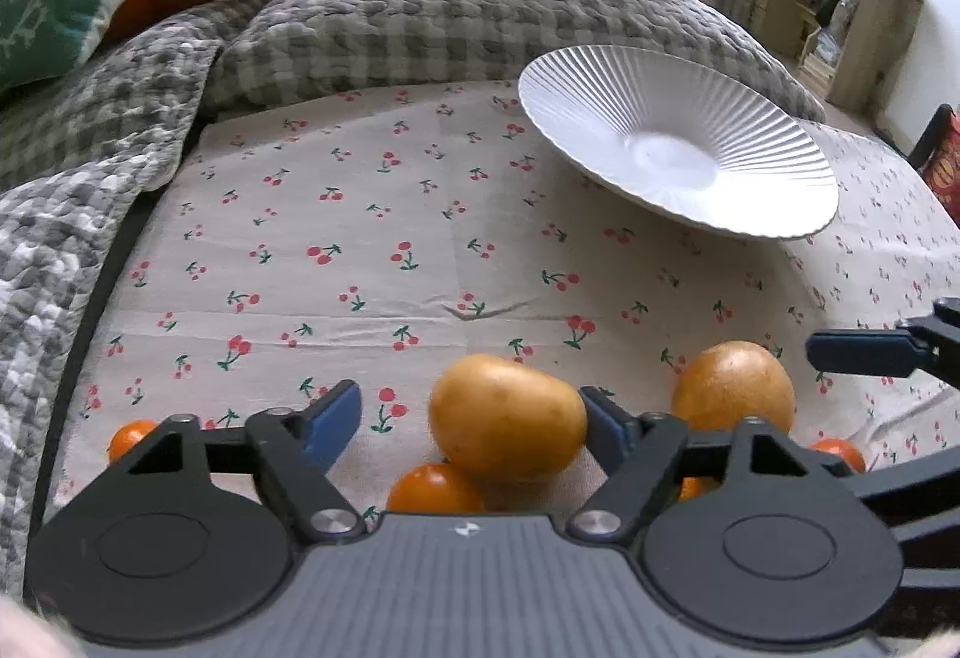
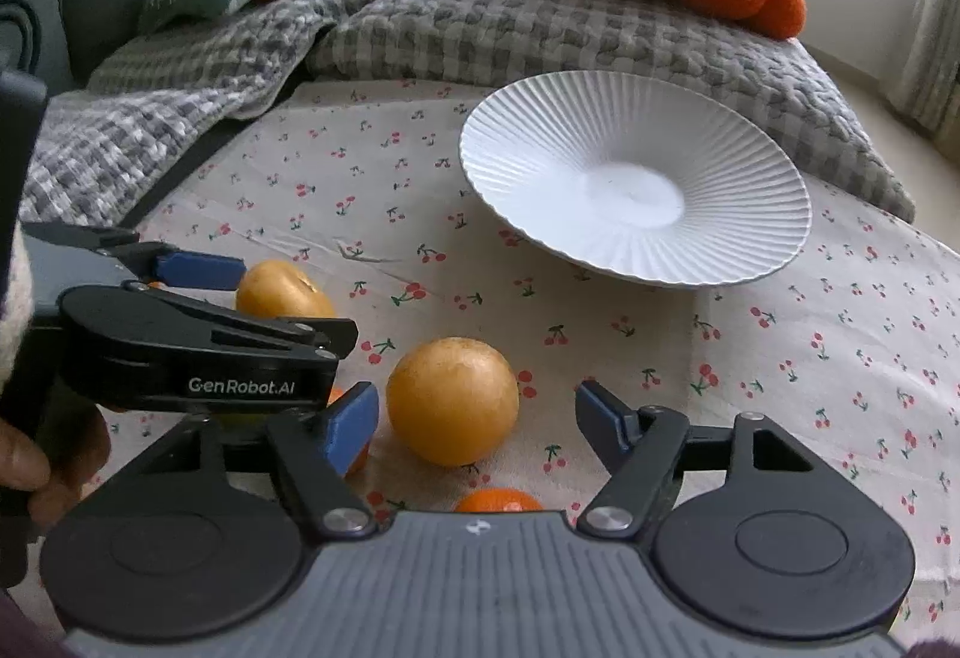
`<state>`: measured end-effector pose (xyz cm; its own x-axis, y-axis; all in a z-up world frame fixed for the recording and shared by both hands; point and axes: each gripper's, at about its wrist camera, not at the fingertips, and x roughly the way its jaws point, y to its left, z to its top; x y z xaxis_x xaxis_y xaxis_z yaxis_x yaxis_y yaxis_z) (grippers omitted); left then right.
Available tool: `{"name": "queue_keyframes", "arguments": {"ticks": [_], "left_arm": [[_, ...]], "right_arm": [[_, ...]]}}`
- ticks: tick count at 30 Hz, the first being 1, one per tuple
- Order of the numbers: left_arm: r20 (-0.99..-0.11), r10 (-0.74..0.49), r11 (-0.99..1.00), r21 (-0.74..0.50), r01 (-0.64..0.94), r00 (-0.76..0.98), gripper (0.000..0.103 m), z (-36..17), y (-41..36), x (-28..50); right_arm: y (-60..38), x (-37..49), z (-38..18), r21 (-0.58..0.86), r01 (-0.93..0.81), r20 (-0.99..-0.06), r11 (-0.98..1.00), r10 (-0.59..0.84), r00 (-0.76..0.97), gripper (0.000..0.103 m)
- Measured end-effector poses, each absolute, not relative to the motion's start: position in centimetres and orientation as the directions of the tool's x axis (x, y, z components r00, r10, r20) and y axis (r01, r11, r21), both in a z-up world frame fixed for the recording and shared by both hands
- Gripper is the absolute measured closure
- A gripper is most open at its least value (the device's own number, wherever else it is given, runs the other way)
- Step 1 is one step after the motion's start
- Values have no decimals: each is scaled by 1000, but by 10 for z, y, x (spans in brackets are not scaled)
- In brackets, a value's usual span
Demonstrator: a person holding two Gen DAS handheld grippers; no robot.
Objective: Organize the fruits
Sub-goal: 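Grasp a yellow citrus with the left tool while the right tool grasps a large orange, then carry both fruits into the white plate and open both tools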
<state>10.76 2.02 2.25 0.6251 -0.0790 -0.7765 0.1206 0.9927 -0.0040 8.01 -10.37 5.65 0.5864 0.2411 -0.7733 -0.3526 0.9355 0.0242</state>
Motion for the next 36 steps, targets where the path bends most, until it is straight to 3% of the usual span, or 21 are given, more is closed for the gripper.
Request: {"name": "queue_keyframes", "arguments": {"ticks": [16,19,36], "left_arm": [[-769,-107,988,-10,156,630,61,20,17,110],[-766,-105,986,1,165,634,61,20,15,109],[-761,-114,986,-7,168,638,63,24,16,106]], "right_arm": [[-93,88,48,4,-358,-785,934,225,578,47],[-92,88,48,11,-372,-783,928,239,574,55],[-97,84,53,18,-365,-779,931,242,578,57]]}}
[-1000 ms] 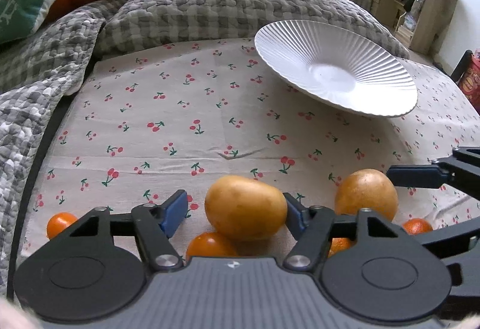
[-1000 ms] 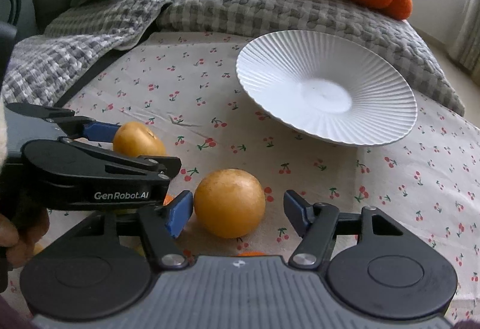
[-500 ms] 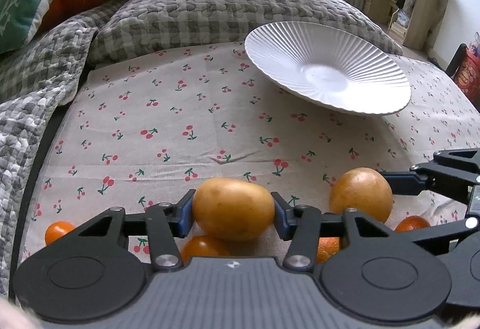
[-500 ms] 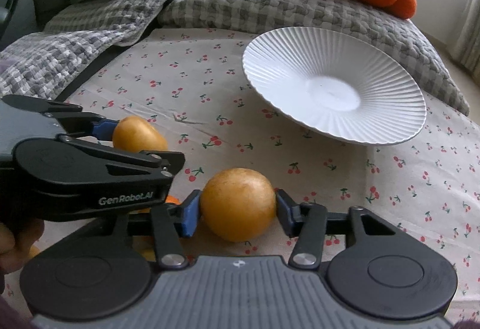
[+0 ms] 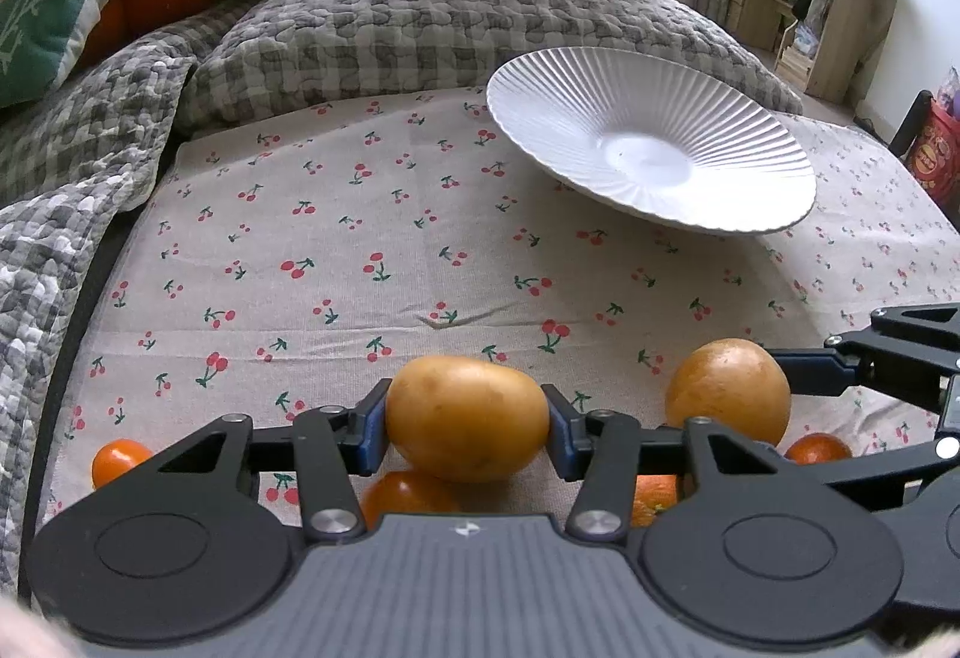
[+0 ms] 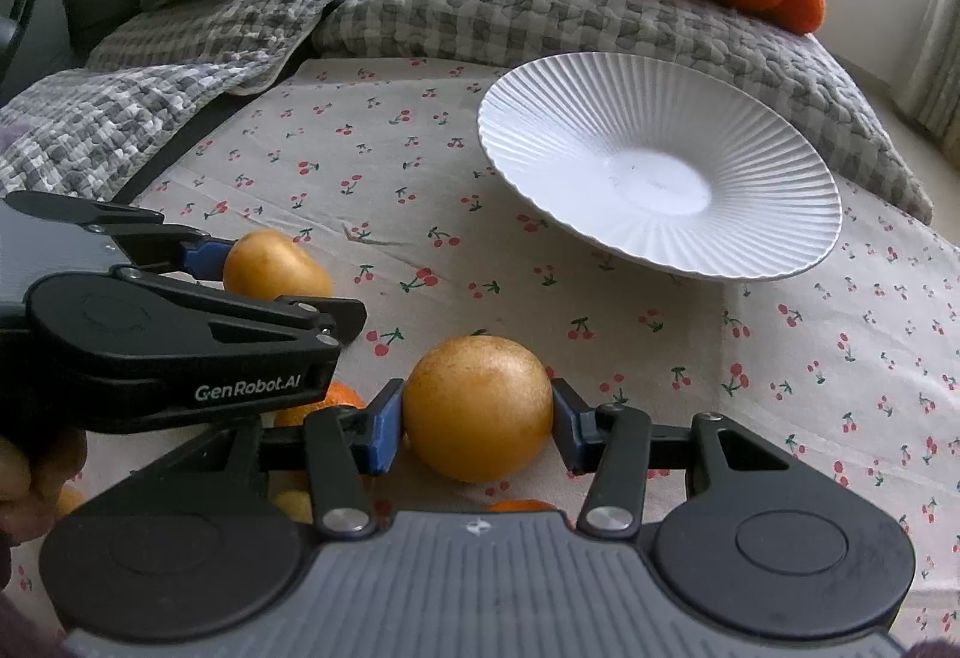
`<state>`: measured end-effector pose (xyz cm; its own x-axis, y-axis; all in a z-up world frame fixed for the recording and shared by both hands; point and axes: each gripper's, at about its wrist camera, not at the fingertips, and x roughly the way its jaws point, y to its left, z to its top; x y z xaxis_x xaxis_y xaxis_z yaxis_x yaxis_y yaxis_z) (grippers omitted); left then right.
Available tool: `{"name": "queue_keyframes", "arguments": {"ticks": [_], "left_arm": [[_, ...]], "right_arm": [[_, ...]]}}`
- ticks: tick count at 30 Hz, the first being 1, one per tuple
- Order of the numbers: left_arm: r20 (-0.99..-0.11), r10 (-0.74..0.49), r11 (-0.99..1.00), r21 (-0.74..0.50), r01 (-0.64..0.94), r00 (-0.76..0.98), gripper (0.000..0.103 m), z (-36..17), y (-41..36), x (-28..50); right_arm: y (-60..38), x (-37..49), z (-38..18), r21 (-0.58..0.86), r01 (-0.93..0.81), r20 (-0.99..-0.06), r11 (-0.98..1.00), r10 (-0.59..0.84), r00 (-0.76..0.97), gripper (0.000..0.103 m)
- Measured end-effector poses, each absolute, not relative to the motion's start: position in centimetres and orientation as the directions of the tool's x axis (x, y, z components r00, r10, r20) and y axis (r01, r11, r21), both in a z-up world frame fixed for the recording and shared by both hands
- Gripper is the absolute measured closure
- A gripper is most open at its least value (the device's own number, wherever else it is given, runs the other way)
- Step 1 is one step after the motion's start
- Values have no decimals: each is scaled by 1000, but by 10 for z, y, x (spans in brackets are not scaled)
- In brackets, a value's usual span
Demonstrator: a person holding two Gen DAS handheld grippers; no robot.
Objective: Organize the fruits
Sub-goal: 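Carry both fruits into the white plate and open both tools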
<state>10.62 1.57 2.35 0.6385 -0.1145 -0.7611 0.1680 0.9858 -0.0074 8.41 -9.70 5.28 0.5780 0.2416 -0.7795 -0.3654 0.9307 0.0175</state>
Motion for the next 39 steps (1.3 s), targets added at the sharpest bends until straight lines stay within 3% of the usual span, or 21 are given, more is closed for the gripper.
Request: {"name": "queue_keyframes", "arguments": {"ticks": [12,19,31,39], "left_arm": [[-736,-138,986,-39,161,663,63,41,18,105],[-700,-173,983,-79,165,693,63,64,15,109],[-652,-231,968,-81,236,722,63,79,-40,177],[-682,-296,953,-253,165,669,62,51,-40,224]], "right_arm": [[-115,85,67,28,-350,-754,936,250,608,57],[-149,101,103,62,-302,-692,951,259,674,57],[-199,169,109,192,-151,-686,970,243,686,57],[-198,193,76,162,-224,-694,961,272,666,57]]}}
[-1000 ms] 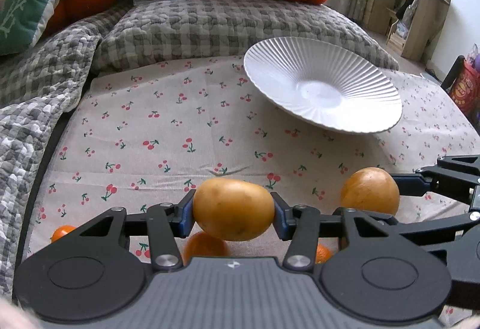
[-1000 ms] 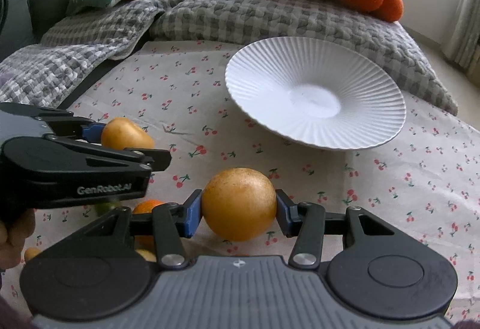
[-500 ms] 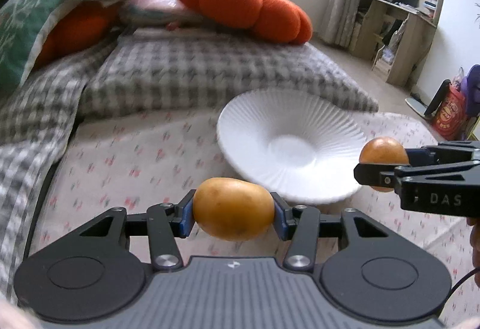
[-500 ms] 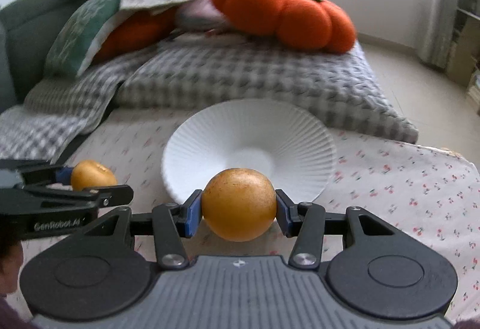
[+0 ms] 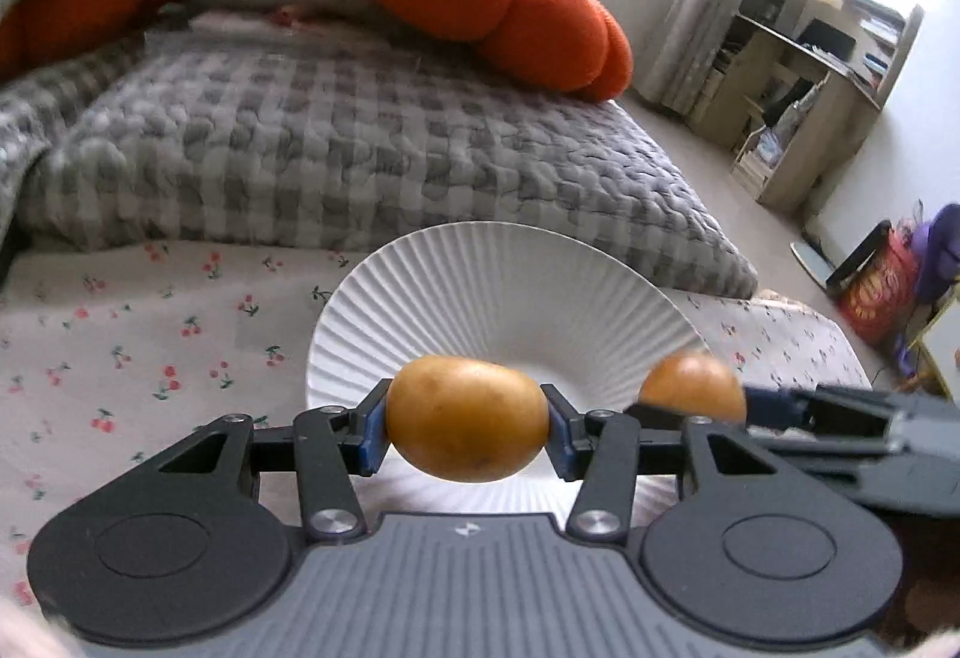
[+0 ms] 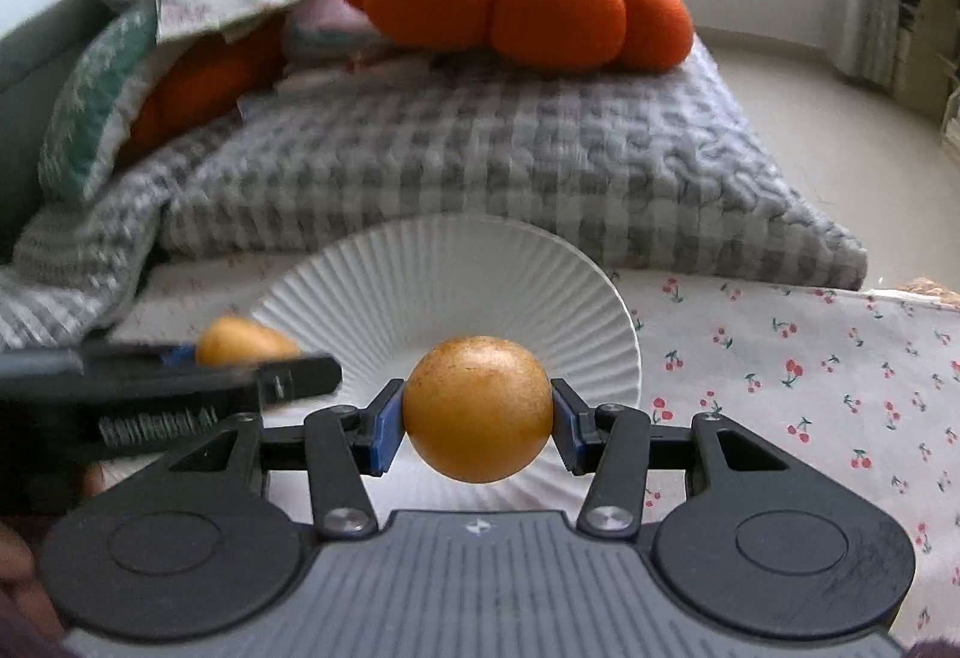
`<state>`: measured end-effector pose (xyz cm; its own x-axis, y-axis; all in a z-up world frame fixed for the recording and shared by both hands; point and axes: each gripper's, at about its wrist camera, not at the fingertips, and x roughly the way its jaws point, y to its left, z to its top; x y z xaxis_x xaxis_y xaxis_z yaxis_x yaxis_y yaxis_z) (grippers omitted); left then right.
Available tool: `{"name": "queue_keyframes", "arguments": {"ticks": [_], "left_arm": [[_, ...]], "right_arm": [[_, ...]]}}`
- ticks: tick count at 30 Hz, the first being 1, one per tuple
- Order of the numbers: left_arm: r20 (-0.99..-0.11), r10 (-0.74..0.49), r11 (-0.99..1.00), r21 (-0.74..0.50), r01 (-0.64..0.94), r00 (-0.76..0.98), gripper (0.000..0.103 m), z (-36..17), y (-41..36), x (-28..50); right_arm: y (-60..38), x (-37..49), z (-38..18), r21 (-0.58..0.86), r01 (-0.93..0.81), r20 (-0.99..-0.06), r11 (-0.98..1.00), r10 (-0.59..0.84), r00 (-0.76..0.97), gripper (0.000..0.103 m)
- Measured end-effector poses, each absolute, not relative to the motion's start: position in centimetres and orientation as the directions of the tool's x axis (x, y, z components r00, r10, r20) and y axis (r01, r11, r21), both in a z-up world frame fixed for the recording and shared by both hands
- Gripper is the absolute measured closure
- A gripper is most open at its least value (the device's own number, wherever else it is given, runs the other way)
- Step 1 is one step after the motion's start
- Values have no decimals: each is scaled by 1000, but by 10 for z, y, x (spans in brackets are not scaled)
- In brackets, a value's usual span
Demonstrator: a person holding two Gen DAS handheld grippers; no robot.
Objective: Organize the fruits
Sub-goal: 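Carry both fruits into the white plate and open both tools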
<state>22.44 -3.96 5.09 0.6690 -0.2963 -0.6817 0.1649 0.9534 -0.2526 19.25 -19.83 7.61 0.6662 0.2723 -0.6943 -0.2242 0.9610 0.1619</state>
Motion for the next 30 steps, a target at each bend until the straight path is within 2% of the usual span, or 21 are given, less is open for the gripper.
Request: {"name": "queue_keyframes", "arguments": {"ticks": [4,12,19,21,26,28,30], "left_arm": [[-666,-288,957,-222,186,688,62,42,-45,229],[-643,-320,945,-272,182,696,62,39,-41,231],[-636,-330,937,-311,160,698,57,42,-33,225],[-629,-327,936,-316,152,706,56,48,-29,220],[-610,-314,933,-340,118,727,45,68,-13,202],[-610,-299,937,-332,105,734,38,77,-6,191],[-614,-275,945,-313,92,740,35,85,0,177]], "right_arm": [[-203,197,69,208,-242,-676,948,318,665,57],[-204,196,67,227,-253,-651,941,339,679,55],[-202,191,74,230,-233,-643,945,327,692,53],[-203,187,82,237,-228,-628,945,328,705,47],[-202,168,107,197,-198,-595,960,277,755,19],[-201,159,116,175,-186,-579,967,254,775,11],[-199,152,121,166,-177,-572,970,241,784,6]]}}
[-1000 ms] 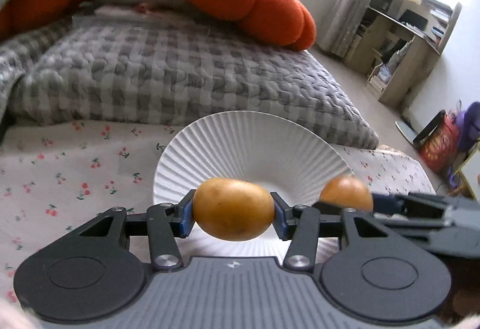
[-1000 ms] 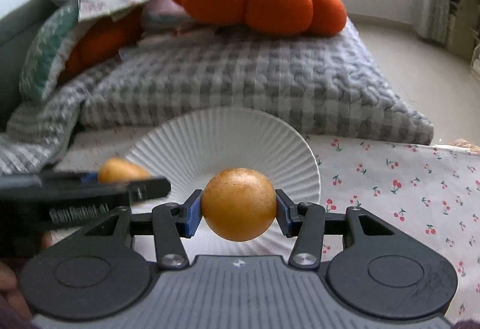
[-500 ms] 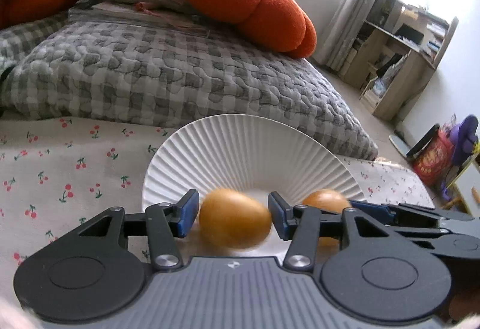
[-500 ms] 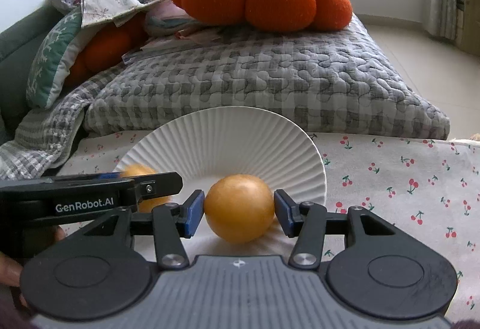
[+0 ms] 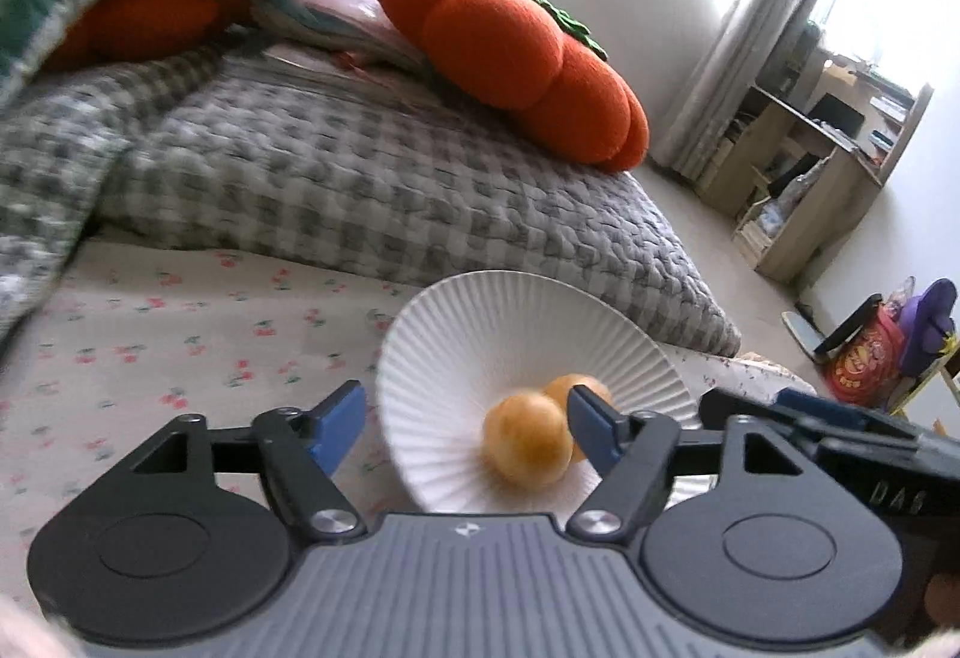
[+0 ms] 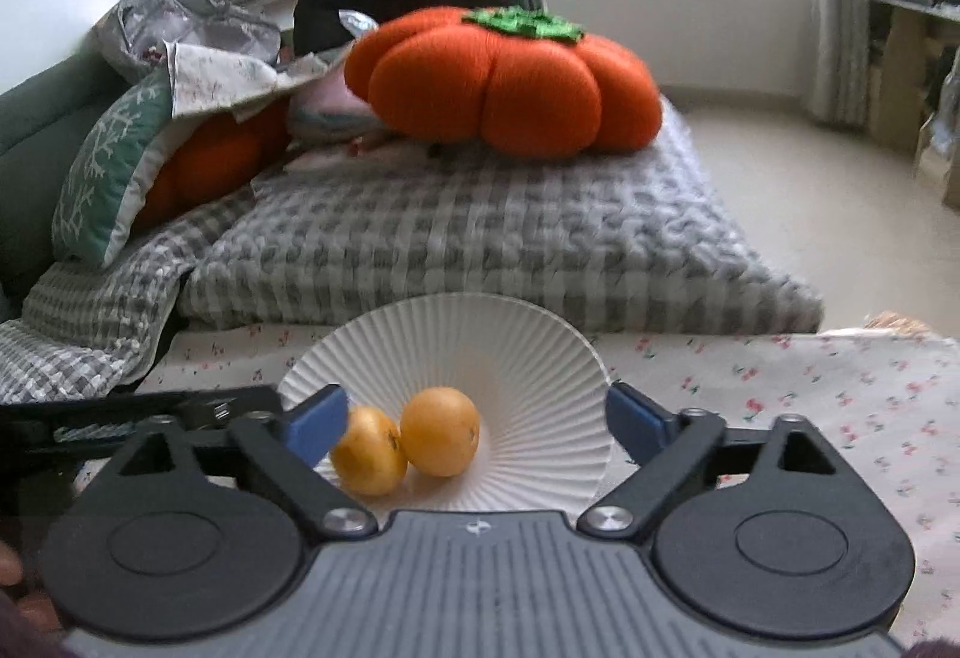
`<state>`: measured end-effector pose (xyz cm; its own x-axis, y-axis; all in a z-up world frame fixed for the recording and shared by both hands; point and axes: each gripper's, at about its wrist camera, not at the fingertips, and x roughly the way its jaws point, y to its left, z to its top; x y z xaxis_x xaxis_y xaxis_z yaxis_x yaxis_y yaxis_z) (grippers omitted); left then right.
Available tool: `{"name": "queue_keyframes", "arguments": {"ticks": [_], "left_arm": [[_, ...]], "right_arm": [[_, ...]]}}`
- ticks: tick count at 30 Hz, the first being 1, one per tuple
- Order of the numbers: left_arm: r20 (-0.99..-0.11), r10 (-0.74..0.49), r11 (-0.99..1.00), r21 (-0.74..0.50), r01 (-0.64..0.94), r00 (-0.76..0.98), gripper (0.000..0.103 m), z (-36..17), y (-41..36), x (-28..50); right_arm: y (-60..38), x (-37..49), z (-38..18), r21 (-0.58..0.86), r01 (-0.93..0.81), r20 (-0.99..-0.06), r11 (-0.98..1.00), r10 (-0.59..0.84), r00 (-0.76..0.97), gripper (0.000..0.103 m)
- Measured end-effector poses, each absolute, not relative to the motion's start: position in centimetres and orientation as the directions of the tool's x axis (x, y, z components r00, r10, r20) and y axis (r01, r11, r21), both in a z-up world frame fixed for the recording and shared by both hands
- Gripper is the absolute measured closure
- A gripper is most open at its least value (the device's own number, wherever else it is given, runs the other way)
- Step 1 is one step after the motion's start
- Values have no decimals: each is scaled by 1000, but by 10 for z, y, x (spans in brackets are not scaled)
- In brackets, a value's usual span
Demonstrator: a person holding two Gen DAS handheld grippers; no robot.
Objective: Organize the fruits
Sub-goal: 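Carry both fruits into the white plate and open both tools, then lift both tools from the plate back toward the remaining fruit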
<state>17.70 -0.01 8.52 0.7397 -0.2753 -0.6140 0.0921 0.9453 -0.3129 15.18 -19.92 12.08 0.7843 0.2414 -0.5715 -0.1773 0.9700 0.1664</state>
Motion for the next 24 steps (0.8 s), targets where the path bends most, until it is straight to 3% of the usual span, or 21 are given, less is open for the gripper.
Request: {"name": "queue_keyframes", "arguments": {"ticks": [14,18,24], "left_arm": [[-607,-177,957,-291,-9,775,23,123,60,64],[-617,-155,957,-287,-37,772,22,123,66,36],[-594,-96,983,-184,-19,799,14,128,54,2]], "right_arm": [[-146,65,157,2,-275,-566,961,228,792,0],[-144,36,160,75,-300,-586,951,285,759,1],[-138,-3,155,108,-327,-677,939,310,668,2]]}}
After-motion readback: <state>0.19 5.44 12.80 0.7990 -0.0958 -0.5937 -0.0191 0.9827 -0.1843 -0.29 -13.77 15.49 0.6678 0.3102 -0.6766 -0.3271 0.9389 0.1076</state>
